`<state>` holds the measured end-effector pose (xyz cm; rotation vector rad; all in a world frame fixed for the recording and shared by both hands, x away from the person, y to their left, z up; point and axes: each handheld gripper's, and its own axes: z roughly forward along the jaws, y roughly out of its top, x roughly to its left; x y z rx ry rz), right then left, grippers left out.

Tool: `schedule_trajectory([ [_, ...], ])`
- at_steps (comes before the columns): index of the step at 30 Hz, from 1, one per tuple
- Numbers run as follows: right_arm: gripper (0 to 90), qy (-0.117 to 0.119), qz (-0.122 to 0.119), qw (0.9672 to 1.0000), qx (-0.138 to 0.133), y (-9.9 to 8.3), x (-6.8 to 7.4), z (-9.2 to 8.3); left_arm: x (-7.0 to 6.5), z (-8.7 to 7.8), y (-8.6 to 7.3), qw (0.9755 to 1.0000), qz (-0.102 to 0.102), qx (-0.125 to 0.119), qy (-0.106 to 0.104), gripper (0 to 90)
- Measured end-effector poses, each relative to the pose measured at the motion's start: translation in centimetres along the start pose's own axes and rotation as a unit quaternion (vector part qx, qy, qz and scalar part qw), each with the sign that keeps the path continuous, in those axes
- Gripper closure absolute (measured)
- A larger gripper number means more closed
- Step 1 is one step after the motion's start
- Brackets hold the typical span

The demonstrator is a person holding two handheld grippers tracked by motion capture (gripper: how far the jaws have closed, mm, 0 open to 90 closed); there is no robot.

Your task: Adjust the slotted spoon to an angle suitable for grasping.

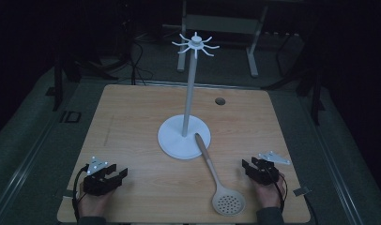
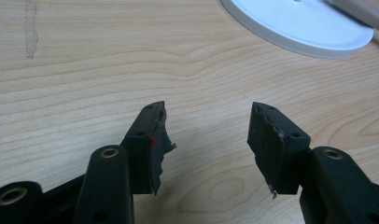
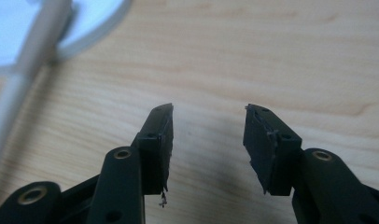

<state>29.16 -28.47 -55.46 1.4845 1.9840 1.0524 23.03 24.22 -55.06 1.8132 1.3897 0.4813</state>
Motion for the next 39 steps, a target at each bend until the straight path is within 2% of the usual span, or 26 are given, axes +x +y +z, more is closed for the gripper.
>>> schedule_trajectory([
  [2, 57.0, 0.003, 0.007, 0.9999, -0.014, 0.3, 0.2, -0.8, 0.0, 0.2, 0.0, 1.0000, 0.003, 0.000, 0.003, 47.1],
  [4, 60.9, 0.000, -0.003, 0.9998, -0.021, 0.4, 0.4, -1.4, 0.0, 0.2, 0.0, 1.0000, 0.004, 0.001, 0.005, 47.1],
  [7, 62.0, 0.000, -0.008, 0.9996, -0.028, 0.5, 0.6, -1.6, 0.0, 0.3, 0.0, 1.0000, 0.006, 0.002, 0.006, 47.1],
  [9, 63.9, -0.003, -0.022, 0.9989, -0.043, 0.9, 1.1, -2.5, -0.1, 0.3, 0.0, 1.0000, 0.005, 0.002, 0.007, 47.0],
  [12, 64.6, -0.005, -0.029, 0.9985, -0.046, 1.3, 1.6, -3.0, -0.1, 0.3, 0.0, 0.9999, 0.006, 0.003, 0.009, 47.1],
  [23, 65.7, 0.000, -0.039, 0.9988, -0.029, 2.6, 2.5, -3.6, -0.2, 0.3, -0.1, 0.9999, 0.008, 0.001, 0.009, 47.0],
  [27, 62.0, -0.001, -0.044, 0.9985, -0.033, 3.1, 2.9, -4.1, -0.1, 0.3, -0.1, 0.9999, 0.006, 0.000, 0.009, 46.9],
  [39, 62.0, 0.011, -0.060, 0.9976, -0.032, 4.6, 3.9, -4.8, -0.2, 0.3, 0.0, 0.9999, 0.005, 0.001, 0.011, 46.2],
])
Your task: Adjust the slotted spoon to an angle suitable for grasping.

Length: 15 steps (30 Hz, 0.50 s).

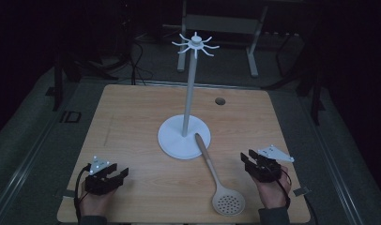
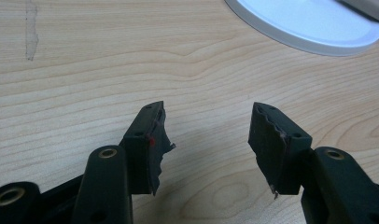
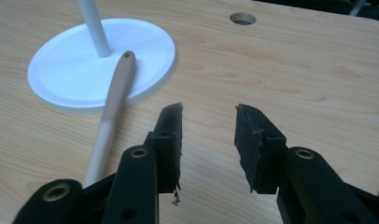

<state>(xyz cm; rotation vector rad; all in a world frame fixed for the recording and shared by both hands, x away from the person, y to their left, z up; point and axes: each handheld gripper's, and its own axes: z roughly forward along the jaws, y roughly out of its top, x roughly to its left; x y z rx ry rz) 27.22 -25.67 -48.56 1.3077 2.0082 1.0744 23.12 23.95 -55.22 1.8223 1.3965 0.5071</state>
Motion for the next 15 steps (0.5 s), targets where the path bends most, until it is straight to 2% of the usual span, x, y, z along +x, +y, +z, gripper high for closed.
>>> schedule_trajectory([
  [15, 62.5, 0.022, -0.016, 0.9992, 0.029, 2.7, 1.3, 1.0, -0.1, 0.0, 0.0, 1.0000, 0.003, -0.003, 0.001, 46.3],
])
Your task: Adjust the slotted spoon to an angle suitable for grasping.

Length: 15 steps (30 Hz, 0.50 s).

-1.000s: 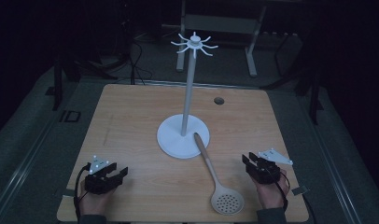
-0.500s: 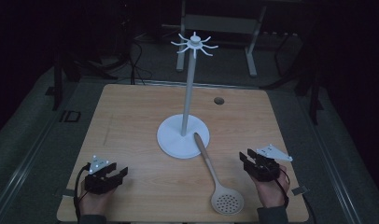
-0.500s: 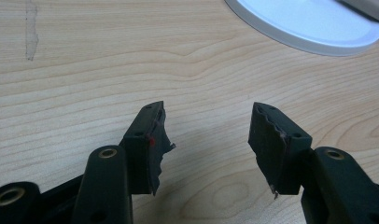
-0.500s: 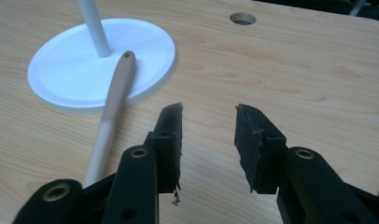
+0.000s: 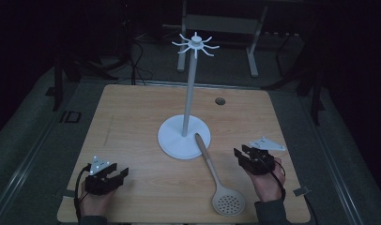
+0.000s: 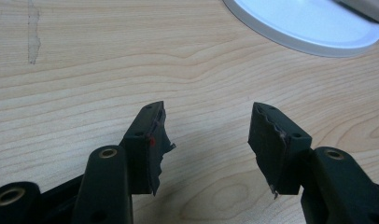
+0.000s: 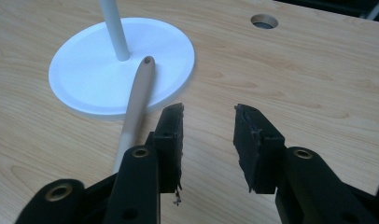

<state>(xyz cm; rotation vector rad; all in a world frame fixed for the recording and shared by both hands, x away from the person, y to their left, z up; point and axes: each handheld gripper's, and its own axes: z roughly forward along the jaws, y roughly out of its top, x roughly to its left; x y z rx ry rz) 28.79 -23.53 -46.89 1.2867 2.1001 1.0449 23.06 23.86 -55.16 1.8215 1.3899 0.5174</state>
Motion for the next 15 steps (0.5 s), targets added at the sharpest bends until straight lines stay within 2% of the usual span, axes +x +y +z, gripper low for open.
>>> schedule_trajectory([
  [15, 61.8, 0.010, -0.018, 0.9994, 0.029, 2.1, 1.0, 1.7, -0.2, 0.1, 0.0, 1.0000, 0.004, -0.001, 0.000, 46.3],
])
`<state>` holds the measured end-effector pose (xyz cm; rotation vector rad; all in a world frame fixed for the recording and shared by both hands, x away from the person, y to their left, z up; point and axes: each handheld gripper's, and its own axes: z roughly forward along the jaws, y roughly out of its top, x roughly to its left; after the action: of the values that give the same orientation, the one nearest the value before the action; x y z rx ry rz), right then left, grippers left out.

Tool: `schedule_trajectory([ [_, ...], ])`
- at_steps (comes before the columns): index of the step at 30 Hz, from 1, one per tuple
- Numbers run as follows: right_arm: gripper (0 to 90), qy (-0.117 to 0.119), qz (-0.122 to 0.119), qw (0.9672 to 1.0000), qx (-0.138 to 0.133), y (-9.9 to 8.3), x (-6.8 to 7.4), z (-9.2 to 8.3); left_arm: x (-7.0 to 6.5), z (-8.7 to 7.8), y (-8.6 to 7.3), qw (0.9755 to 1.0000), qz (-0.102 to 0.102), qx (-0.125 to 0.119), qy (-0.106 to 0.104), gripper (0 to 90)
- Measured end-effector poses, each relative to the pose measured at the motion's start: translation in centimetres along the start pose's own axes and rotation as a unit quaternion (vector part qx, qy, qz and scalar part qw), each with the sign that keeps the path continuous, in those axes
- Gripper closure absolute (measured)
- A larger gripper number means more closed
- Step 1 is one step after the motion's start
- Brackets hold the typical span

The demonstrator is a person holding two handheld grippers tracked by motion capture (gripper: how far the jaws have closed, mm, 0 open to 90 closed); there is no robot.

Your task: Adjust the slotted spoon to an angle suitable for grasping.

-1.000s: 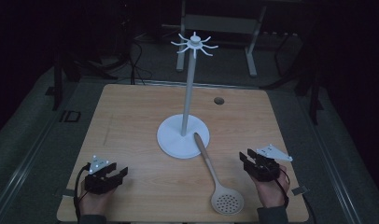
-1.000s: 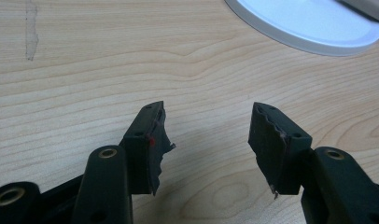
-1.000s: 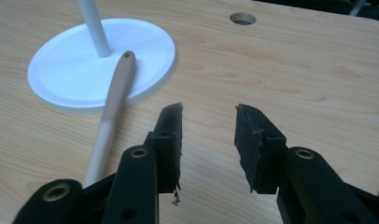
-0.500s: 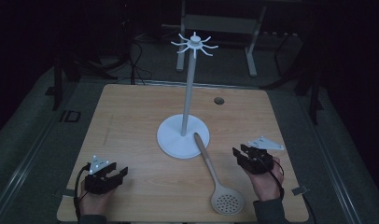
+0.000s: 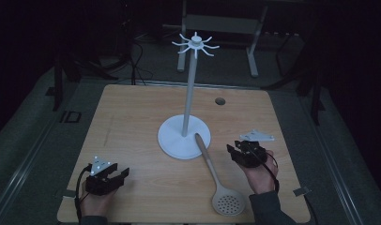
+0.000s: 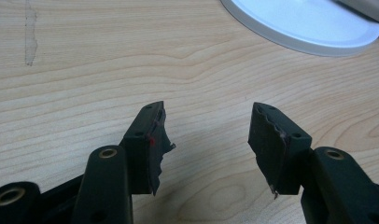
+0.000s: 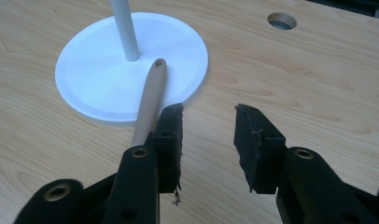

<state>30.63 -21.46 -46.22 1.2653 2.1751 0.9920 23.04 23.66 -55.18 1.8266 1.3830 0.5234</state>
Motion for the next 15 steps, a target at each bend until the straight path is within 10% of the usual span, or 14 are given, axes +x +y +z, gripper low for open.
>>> schedule_trajectory([
  [15, 60.4, 0.016, -0.017, 0.9987, 0.046, 2.0, 1.0, 1.9, -0.1, 0.0, 0.0, 1.0000, 0.002, 0.002, -0.001, 46.4],
])
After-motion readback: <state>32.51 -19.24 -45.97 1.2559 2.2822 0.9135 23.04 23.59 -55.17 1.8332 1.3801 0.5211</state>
